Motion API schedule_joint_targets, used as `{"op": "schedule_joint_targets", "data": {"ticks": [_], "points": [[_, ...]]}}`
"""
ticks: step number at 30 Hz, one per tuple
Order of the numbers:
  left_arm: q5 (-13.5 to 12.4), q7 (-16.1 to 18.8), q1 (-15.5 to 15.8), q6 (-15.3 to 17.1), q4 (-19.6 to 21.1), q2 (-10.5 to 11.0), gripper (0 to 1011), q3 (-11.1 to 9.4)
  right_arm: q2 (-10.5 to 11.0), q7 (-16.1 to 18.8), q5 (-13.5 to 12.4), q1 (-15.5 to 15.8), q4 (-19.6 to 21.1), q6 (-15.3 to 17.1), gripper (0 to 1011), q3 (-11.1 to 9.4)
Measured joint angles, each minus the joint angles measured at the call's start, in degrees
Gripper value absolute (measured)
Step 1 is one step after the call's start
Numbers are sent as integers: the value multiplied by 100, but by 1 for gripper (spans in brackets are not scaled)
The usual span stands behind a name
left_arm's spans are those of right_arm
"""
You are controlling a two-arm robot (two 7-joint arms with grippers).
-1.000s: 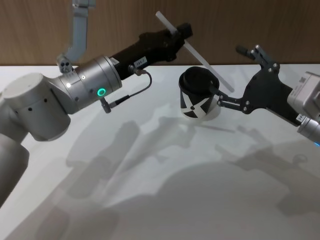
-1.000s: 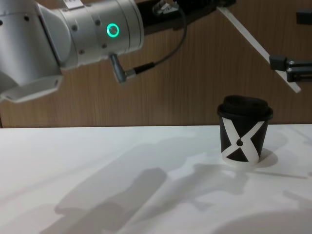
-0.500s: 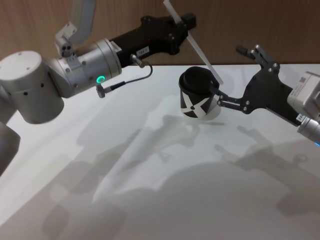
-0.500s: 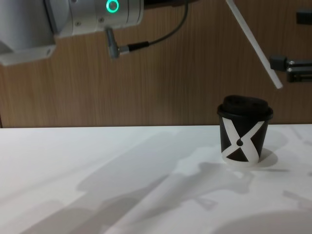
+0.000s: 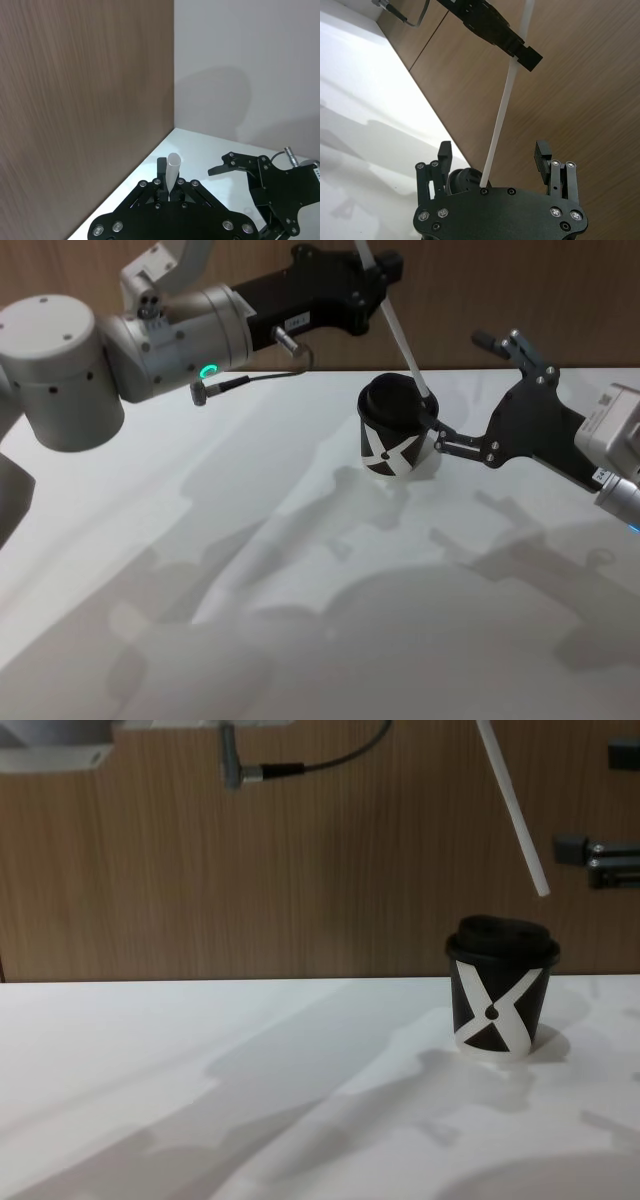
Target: Pick up the straw with one hand, pass it to the other hand, and insert it into the cup.
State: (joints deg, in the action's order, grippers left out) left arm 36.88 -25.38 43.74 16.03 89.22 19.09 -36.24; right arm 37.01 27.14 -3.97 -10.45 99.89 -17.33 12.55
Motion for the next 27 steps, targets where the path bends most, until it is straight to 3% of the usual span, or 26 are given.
{"op": "schedule_joint_targets", "data": {"ticks": [27], "points": [[-482,-106,712,610,-263,-169,11,-313,0,0,0,0,0,0,1001,0]]}}
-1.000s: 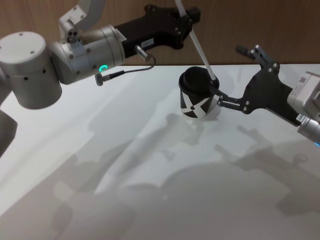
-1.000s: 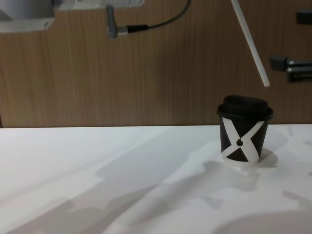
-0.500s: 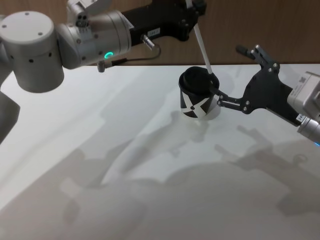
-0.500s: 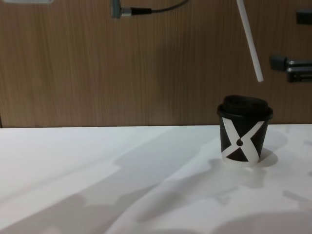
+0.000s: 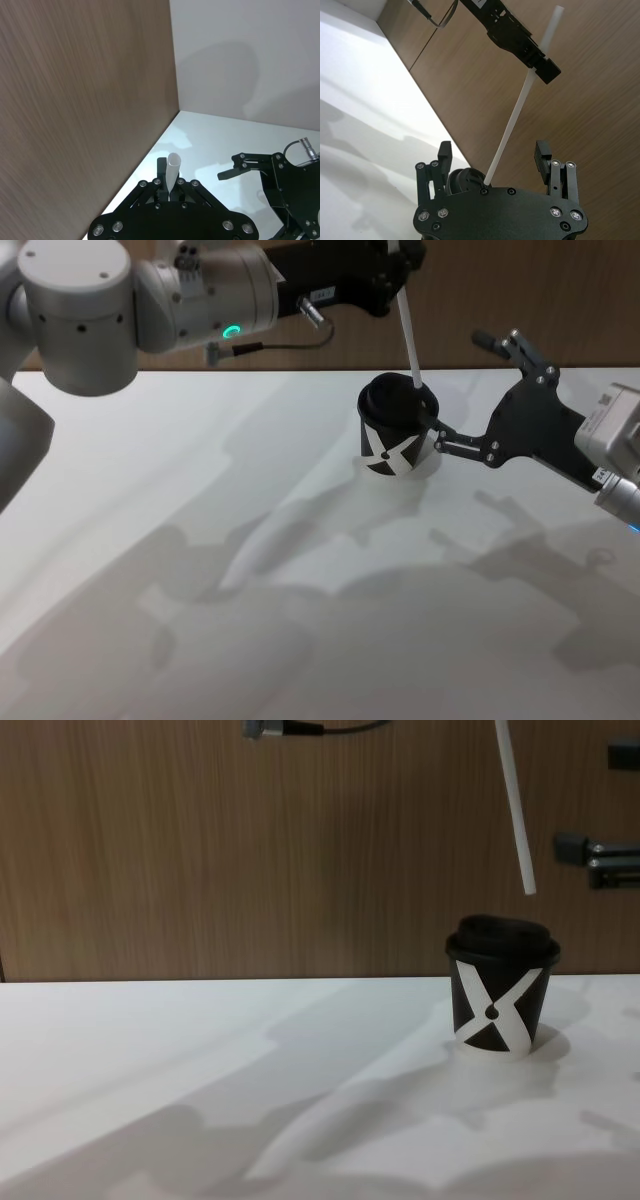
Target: Pick up the straw with one hand, pass it to the other hand, and insert it into the cup.
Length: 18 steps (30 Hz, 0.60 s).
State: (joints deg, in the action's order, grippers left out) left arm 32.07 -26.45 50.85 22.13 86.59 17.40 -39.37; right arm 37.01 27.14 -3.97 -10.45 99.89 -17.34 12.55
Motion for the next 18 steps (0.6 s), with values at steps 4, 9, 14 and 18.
{"op": "schedule_joint_targets", "data": {"ticks": [4,9,14,18], "points": [[-54,-26,63,30,-67,-34,8,-36,0,0,0,0,0,0,1001,0],[-142,-60,151,56,-172,-93,11,-89,0,0,0,0,0,0,1001,0],[-219,-94,221,61,-279,-154,10,-145,0,0,0,0,0,0,1001,0],[-264,-112,253,61,-338,-191,8,-171,0,0,0,0,0,0,1001,0]]}}
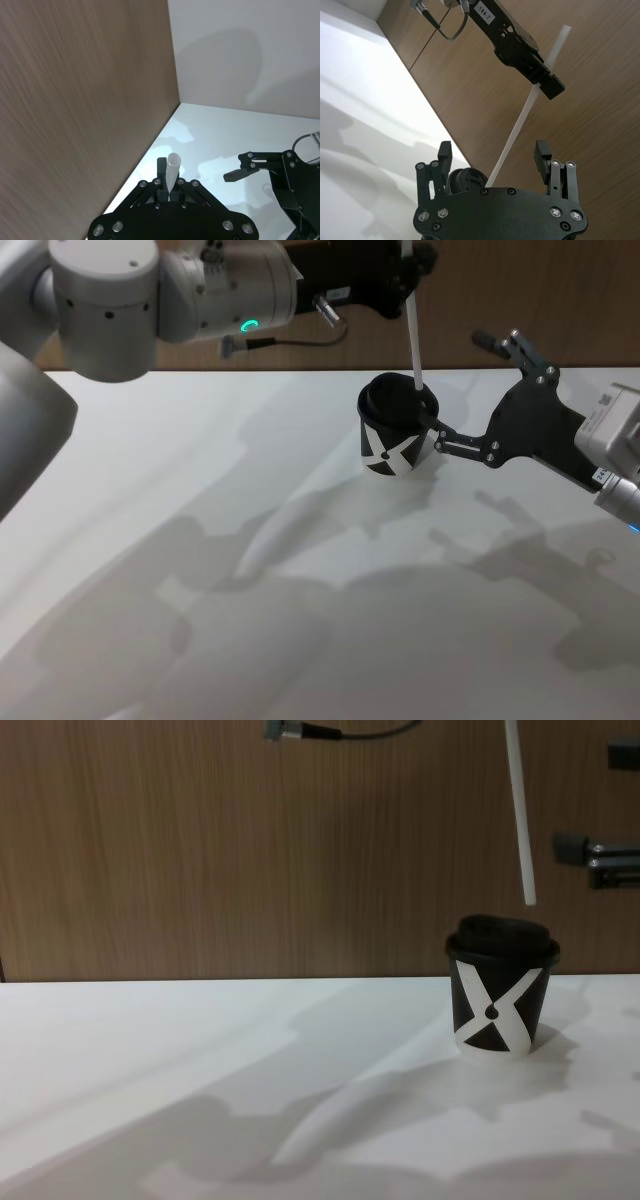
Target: Pick up the straw with one hand, pass it to the other hand, and insert it into the cup.
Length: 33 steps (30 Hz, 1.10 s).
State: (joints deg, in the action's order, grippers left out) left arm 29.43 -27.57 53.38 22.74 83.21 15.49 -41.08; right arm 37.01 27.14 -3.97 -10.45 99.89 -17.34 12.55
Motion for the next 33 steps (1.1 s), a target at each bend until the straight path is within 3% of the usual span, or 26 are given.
{"op": "schedule_joint_targets", "data": {"ticks": [33], "points": [[-374,-122,128,-131,-488,-268,10,-164,0,0,0,0,0,0,1001,0]]}}
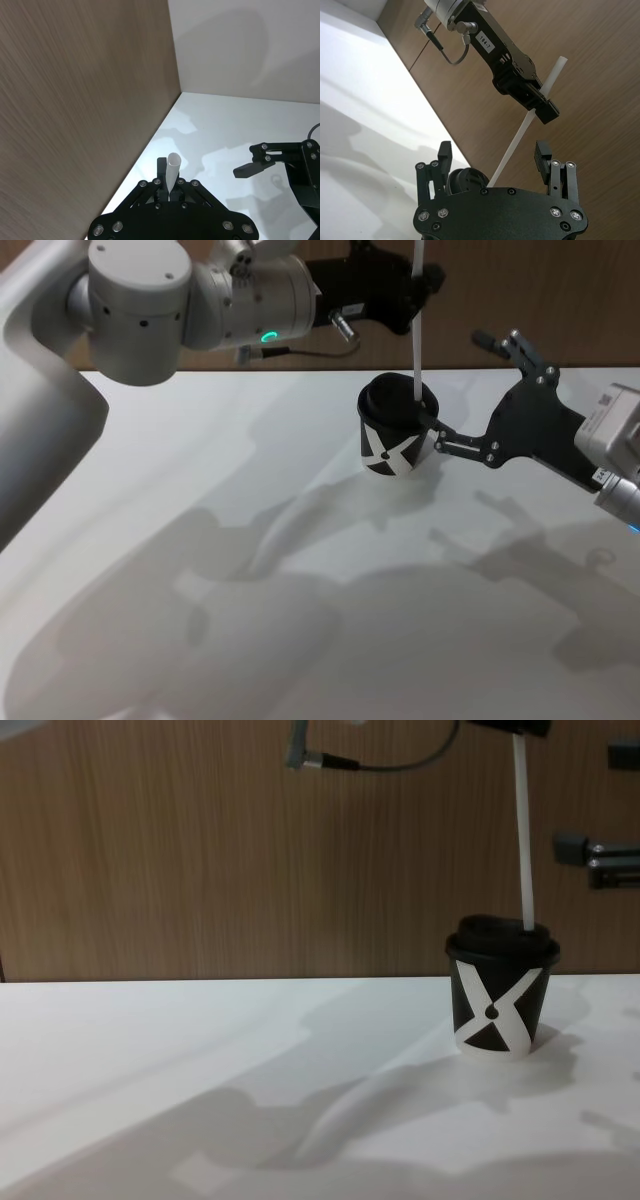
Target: Pick up the straw with one hand, pass it to the other hand, and insert it into the cup.
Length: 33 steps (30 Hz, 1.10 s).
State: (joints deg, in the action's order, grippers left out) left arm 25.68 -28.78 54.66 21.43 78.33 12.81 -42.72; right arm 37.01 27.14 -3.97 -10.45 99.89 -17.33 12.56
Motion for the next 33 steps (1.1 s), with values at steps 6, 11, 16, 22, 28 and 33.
{"op": "schedule_joint_targets", "data": {"ticks": [6,11,16,22,28,33], "points": [[-33,-27,9,-16,-100,-51,11,-2,0,0,0,0,0,0,1001,0],[-52,-62,16,-24,-166,-86,10,1,0,0,0,0,0,0,1001,0],[-65,-103,22,-25,-217,-107,11,4,0,0,0,0,0,0,1001,0],[-75,-171,29,-25,-283,-130,11,10,0,0,0,0,0,0,1001,0],[-83,-223,31,-24,-330,-149,14,14,0,0,0,0,0,0,1001,0],[-87,-251,33,-23,-355,-158,123,17,0,0,0,0,0,0,1001,0]]}}
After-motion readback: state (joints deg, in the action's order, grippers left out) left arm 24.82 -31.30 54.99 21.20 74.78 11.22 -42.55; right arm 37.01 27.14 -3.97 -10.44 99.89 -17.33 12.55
